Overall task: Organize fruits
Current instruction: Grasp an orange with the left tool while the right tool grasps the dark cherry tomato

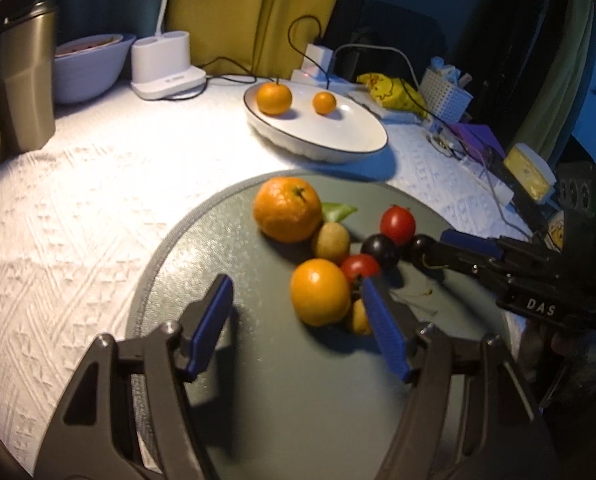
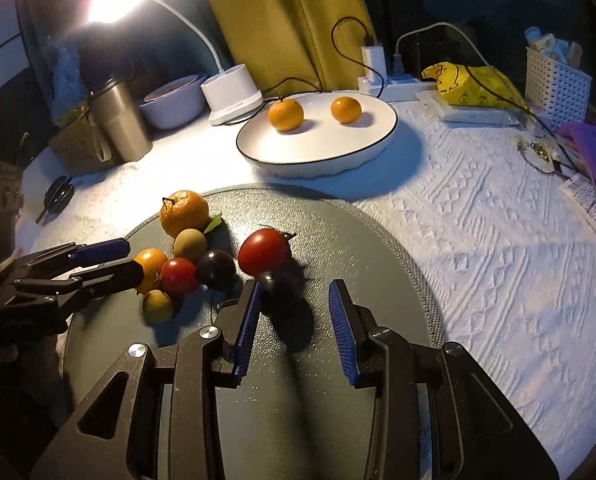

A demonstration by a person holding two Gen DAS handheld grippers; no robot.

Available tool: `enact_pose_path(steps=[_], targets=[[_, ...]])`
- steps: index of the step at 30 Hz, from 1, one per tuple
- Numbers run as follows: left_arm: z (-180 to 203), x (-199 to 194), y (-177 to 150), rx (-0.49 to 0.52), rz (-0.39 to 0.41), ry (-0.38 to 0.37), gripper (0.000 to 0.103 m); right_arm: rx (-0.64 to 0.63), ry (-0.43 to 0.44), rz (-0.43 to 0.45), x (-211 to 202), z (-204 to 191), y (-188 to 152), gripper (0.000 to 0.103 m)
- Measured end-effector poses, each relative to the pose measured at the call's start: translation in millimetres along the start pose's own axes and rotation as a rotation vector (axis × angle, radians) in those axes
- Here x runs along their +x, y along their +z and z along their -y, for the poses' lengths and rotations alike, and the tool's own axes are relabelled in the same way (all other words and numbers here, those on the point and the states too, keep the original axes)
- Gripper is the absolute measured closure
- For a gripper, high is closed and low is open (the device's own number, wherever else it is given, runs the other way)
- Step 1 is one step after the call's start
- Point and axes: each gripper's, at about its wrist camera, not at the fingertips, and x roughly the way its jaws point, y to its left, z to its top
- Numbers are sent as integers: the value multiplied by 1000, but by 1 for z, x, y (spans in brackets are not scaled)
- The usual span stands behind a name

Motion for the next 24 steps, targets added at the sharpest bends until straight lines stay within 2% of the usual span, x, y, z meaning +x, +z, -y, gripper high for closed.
enact_pose_path(steps=[4,5,8,14,20,24], targets=[[0,4,0,-2,-8,-21,37,-3,19,-7,3,-2,0,66],[0,4,0,-3,-7,-27,43,-5,24,-10,4,-3,0,66],[0,5,2,-1,-7,-40,53,-14,35,-25,8,-6,-1,66],[2,6,2,6,-8,-73,69,-14,53,-25,11,-7,-1,68],[1,5,3,-10,-12,-87,69,-22,50,-23,12,-5,0,75],[1,-3,6,-21,2,-97,69,-31,46,-18,11,-4,2,76]])
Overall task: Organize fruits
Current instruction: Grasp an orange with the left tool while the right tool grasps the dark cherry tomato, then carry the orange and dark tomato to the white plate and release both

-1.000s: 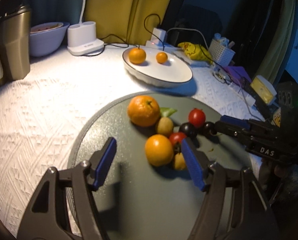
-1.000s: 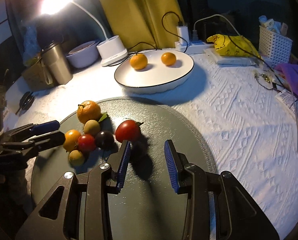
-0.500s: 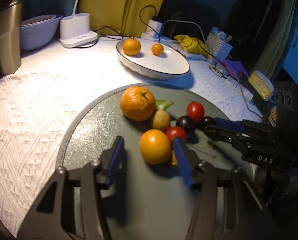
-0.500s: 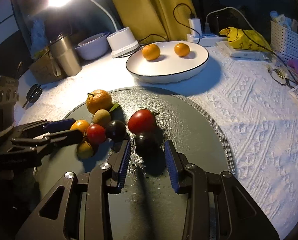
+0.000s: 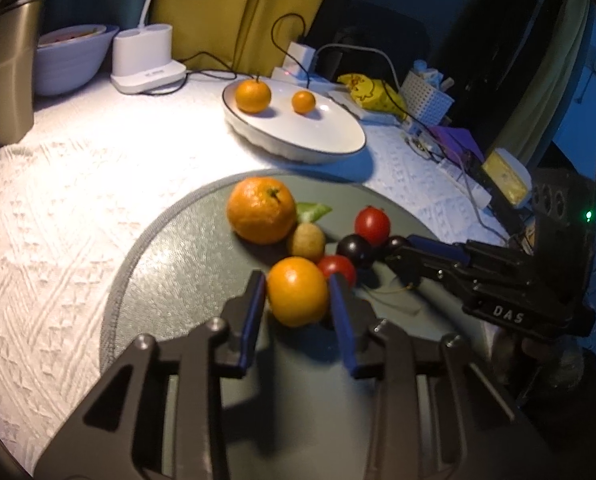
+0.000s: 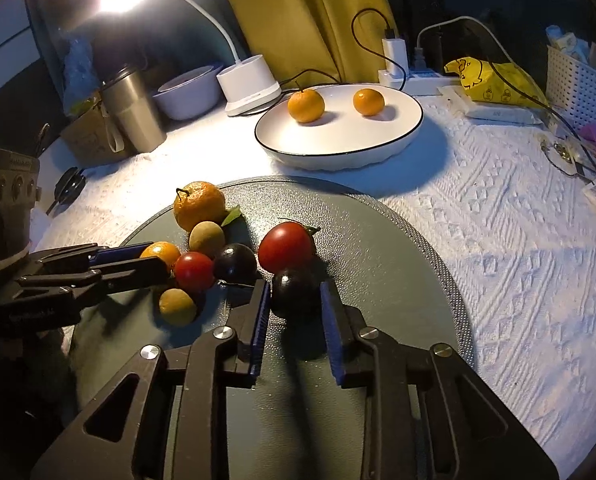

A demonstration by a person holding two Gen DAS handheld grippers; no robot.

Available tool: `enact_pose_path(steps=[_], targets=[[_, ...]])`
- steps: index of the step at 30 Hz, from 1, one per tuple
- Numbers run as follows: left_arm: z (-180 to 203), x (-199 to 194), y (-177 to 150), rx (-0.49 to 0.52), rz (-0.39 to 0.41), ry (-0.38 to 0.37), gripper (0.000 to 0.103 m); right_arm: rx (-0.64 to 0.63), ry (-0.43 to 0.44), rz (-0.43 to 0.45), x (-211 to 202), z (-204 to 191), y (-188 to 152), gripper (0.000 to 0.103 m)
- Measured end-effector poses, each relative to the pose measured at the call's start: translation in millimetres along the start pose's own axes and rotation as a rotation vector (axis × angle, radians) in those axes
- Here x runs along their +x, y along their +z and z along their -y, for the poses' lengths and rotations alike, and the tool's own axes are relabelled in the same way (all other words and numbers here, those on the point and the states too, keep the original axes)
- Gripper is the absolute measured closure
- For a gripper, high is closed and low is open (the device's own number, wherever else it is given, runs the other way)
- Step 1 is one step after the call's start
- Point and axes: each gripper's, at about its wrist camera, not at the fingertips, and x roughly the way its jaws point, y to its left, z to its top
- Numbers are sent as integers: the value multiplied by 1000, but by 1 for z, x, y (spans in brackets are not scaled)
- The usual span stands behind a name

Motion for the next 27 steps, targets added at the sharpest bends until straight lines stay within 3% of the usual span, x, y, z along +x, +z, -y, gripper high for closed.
enact_pose_path(steps=[12,27], targets=[[1,-22,20,31,75,42,69,-19,-33,62,-23,0,14,76],[3,-22,59,70,136,57,69,-37,-61,136,-37,10,48,76]])
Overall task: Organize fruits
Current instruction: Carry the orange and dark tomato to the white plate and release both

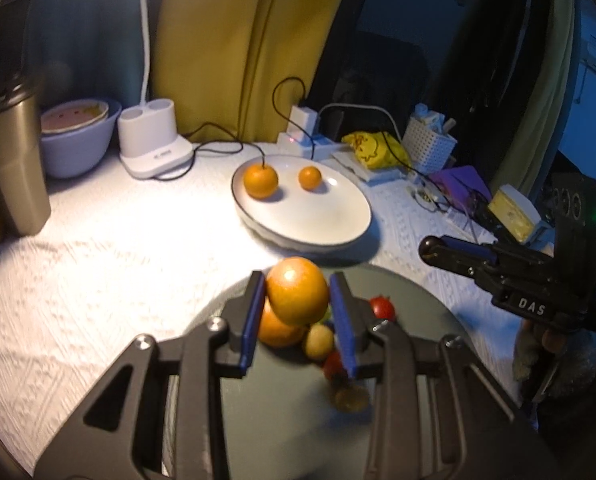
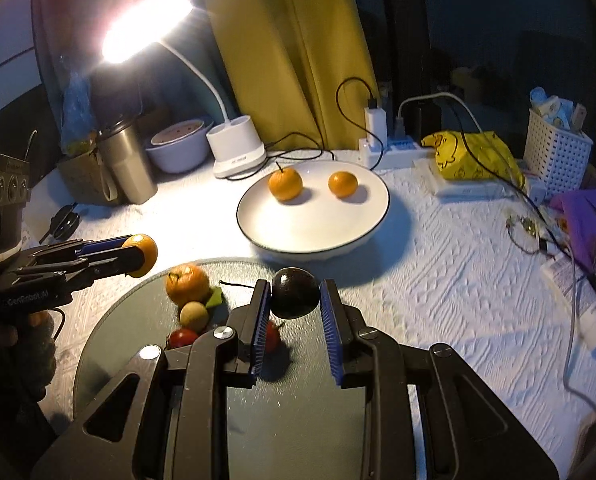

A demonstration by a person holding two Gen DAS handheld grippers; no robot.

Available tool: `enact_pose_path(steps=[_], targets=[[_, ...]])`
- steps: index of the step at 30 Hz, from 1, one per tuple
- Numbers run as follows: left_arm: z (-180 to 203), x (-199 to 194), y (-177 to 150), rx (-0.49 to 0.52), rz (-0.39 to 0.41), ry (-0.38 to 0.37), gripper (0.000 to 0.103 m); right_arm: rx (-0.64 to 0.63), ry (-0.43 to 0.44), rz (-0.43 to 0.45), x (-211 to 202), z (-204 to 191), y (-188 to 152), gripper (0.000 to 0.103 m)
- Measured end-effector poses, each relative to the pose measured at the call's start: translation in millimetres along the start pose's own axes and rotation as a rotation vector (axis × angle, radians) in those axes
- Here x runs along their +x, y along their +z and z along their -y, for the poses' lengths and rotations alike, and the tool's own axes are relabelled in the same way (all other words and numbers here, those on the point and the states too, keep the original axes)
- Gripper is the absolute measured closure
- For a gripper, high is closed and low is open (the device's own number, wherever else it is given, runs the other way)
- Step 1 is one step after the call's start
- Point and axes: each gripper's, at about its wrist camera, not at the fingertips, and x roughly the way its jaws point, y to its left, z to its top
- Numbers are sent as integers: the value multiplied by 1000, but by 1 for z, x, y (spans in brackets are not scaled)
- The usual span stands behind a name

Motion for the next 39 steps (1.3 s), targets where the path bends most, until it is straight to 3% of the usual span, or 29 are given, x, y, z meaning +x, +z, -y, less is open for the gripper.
enact_pose_path(steps=[21,39], targets=[[-8,57,44,35,5,-14,69,-20,0,14,47,21,42,76],[-26,125,62,-5,-90,0,69,-21,-57,-54,112,39,47,76]])
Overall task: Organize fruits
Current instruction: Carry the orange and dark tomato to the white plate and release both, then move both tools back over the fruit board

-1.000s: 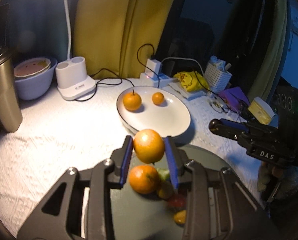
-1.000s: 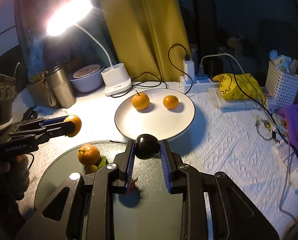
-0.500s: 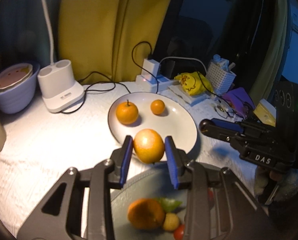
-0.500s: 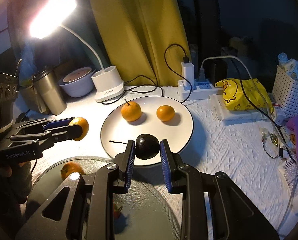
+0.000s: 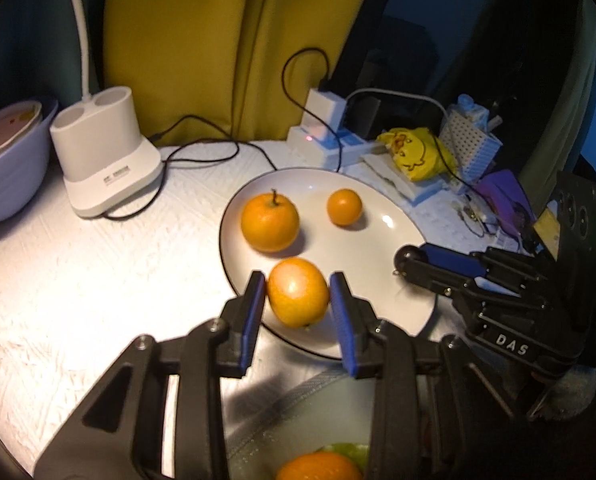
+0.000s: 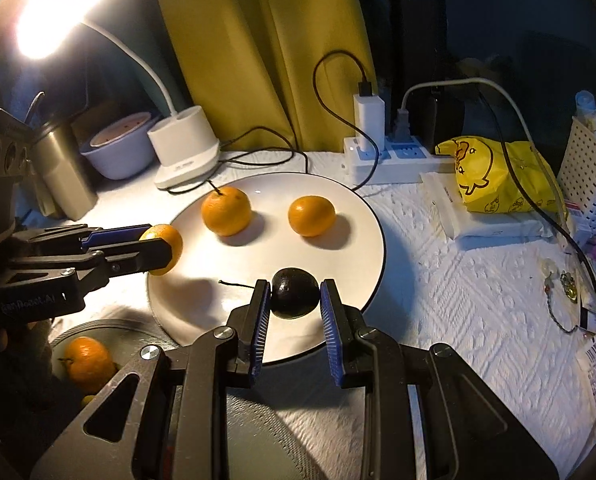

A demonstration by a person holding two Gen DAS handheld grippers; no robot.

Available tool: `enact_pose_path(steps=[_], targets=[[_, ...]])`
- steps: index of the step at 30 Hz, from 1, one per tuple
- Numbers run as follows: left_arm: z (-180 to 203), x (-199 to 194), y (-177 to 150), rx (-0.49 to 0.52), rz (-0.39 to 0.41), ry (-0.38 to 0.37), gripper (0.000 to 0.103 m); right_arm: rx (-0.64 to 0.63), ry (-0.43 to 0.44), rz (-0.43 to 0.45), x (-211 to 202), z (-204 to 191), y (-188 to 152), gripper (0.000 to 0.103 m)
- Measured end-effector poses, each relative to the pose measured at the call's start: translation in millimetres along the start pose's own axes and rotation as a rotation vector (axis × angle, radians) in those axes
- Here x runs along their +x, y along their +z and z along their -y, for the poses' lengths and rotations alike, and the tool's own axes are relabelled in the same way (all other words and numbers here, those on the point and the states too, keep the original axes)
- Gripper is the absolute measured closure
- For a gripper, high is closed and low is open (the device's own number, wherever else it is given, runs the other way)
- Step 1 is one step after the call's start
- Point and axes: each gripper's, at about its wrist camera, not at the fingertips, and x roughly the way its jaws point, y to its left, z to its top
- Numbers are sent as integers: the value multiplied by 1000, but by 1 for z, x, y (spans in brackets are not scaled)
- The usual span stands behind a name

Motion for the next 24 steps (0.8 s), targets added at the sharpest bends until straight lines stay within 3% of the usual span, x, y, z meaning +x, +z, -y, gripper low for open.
enact_pose_path(steps=[8,10,24], targets=[[-2,-3,3,-14,14,23,67,20,-39,7,-1,5,2,75],[-2,-10,4,-16,33,31,63,24,-47,14,-6,4,2,75],[9,-59,-9,-8,100,39,62,25,-31,40,-48,-20,-10,75]])
